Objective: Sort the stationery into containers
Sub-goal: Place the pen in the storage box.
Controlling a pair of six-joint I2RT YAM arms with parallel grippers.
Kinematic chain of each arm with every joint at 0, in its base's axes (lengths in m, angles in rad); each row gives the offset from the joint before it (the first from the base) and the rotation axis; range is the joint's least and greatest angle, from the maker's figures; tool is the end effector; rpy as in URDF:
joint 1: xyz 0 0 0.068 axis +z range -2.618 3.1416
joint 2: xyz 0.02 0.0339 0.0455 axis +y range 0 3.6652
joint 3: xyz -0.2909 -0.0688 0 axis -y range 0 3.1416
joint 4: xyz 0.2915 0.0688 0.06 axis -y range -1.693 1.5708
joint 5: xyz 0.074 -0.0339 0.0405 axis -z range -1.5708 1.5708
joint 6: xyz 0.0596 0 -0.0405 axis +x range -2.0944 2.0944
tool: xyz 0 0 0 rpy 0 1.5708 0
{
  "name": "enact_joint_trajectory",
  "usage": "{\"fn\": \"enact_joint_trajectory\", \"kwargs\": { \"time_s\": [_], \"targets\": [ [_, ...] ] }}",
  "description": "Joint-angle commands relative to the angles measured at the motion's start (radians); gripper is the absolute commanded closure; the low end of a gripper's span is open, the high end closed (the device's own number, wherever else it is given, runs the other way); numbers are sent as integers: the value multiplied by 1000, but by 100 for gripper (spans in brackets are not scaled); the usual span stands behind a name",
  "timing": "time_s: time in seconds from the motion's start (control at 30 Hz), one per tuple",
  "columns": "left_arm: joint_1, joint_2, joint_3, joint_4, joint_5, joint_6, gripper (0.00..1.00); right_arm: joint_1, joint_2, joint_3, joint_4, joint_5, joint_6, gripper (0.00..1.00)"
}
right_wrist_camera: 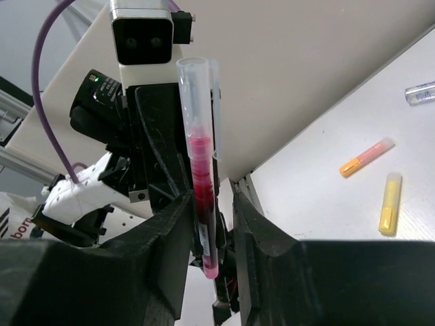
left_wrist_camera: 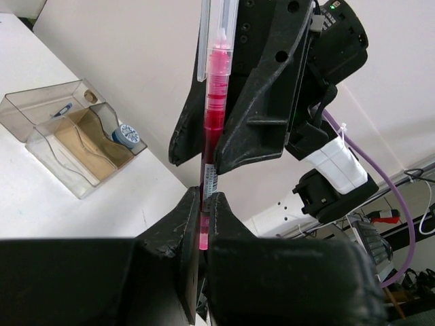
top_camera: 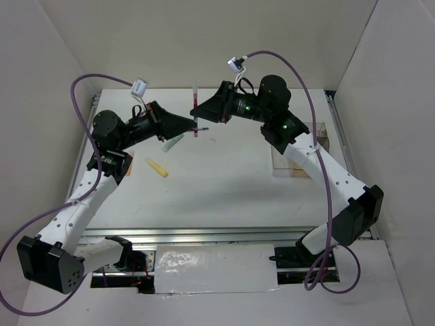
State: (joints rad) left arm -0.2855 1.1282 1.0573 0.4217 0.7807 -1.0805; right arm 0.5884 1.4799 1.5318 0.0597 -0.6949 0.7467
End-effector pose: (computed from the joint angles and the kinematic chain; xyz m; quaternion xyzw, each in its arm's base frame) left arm 0.2757 -0.1246 0.4555 0.0825 0.6092 -0.6475 0.4504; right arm 0.3121 0.2541 0.4916 -0.2035 0.6448 0.6121 0.4099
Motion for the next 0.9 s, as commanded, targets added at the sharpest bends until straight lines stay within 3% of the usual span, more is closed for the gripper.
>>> {"fn": "enact_joint_trajectory", "kwargs": {
  "time_s": [0.0,0.17,0.2,0.27,0.3,0.37,0.4,0.6,0.7,0.77,0.87],
  "targets": [
    [-6,-4,-10,65,6,-12,100,-1,11,47,65,-20,0,68],
    [-6,-2,-13,48,5,-4,100,-2,8,53,32,3,-32,96],
    [-6,-1,-11,42,9,-1,97,-2,7,57,20,12,-44,100],
    [-7,4,-7,23,14,25,83,-13,2,76,-47,29,-104,100],
    [-6,8,-5,-3,11,40,50,-21,0,82,-101,38,-128,100],
    [-7,10,21,-82,-3,129,21,-54,-10,102,-165,41,-249,100],
    [-4,15,41,-206,-38,178,2,-65,-12,111,-261,57,-314,100],
    [49,74,193,-556,-129,572,1,-245,2,151,-622,141,-968,100],
    [75,178,329,-814,-155,798,1,-317,26,74,-732,273,-1415,100],
    [88,248,411,-961,-234,904,1,-360,57,57,-796,414,-1533,100],
    [106,298,444,-1021,-426,930,1,-432,115,44,-825,452,-1679,100]
  ]
}}
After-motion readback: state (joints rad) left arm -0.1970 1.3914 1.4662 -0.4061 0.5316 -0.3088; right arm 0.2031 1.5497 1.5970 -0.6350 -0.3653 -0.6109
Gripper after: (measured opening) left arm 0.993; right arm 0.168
